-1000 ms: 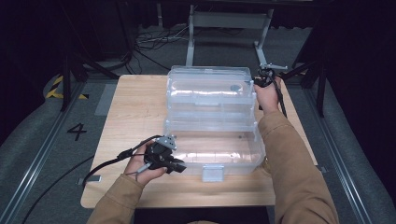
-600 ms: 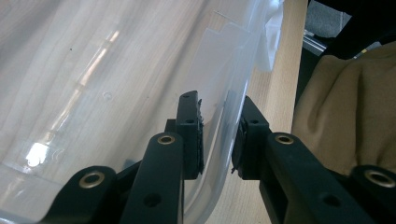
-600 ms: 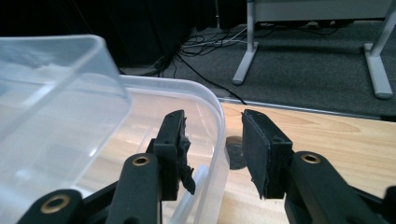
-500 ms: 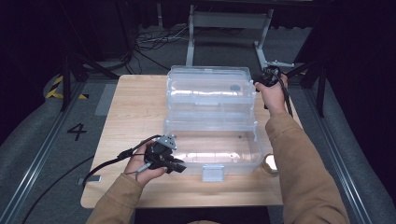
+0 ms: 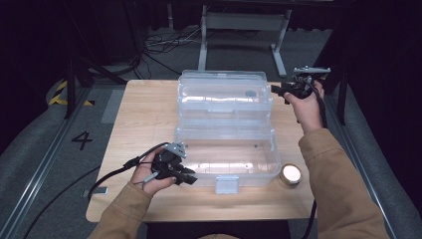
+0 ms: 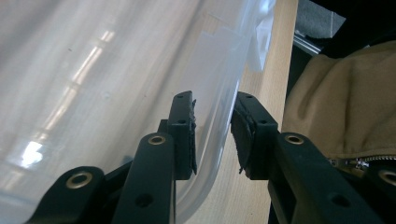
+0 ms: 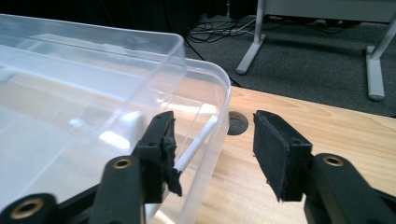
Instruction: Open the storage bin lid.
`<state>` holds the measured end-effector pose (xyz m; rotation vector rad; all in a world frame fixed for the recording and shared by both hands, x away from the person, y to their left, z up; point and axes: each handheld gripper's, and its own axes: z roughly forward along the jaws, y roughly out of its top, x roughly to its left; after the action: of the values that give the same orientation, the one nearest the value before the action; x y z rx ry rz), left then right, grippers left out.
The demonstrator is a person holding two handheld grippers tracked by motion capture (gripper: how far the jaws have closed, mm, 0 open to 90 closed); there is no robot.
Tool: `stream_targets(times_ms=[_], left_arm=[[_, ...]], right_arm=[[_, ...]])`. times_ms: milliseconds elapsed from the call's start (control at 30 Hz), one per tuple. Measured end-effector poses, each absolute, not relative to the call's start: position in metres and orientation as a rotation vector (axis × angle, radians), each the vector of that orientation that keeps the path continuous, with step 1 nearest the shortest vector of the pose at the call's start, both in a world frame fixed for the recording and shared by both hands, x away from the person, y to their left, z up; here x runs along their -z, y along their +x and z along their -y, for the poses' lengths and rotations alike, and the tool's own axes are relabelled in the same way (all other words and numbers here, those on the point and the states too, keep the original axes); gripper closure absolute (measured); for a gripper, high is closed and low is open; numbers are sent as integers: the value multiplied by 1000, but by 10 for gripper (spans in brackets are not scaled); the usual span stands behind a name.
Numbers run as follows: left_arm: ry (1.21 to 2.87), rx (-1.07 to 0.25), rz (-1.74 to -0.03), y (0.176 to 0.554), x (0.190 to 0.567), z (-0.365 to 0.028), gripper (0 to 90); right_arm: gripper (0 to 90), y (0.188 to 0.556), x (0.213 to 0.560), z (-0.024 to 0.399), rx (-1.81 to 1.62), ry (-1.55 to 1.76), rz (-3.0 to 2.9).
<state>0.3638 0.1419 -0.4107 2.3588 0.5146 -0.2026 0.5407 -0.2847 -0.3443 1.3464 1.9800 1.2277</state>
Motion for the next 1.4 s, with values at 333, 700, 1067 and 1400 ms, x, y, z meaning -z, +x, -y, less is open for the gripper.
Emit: stream_targets(times_ms=[333, 700, 1067, 1400], left_arm=[[2324, 159, -535, 361, 394, -157, 681], [2335, 112, -590, 356, 386, -169, 667], [2331, 107, -627, 355, 384, -173, 659], [2321, 109, -626, 354, 381, -175, 656]], right_arm=[[339, 497, 330, 292, -1242, 1249, -2008], [424, 440, 338, 309, -1283, 1149, -2060], [369, 400, 351, 324, -1307, 1206, -2086], [276, 391, 362, 332, -1289, 1246, -2114]])
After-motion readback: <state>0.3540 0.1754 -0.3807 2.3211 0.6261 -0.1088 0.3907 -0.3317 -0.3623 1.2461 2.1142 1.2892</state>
